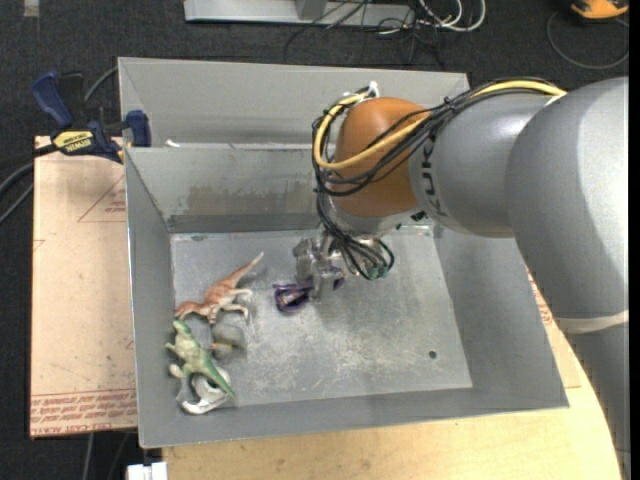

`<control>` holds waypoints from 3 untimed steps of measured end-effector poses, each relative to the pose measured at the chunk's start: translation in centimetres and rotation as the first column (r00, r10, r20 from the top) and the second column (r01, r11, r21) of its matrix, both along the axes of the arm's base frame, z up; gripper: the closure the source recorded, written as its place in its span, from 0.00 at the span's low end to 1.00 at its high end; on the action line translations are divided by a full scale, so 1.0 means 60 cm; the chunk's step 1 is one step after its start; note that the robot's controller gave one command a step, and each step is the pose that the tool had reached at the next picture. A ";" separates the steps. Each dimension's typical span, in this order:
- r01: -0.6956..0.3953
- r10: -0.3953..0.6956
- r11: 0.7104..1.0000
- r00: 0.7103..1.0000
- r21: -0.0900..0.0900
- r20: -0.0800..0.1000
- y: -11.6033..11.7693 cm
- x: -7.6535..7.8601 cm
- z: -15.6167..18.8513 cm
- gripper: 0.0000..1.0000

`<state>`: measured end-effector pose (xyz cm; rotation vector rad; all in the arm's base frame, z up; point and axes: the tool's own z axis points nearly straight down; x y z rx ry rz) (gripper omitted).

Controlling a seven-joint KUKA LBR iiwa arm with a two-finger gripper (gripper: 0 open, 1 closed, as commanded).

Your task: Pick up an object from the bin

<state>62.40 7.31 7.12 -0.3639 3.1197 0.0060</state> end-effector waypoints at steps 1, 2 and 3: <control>0.000 0.000 1.000 1.000 0.000 0.000 0.000 0.000 0.000 1.00; -0.008 0.008 1.000 1.000 0.002 0.003 -0.002 0.001 0.000 1.00; -0.001 0.001 1.000 1.000 0.001 -0.001 -0.003 0.008 0.122 1.00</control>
Offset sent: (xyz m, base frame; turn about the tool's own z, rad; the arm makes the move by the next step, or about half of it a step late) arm 0.0000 -0.0032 -0.0012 -0.0110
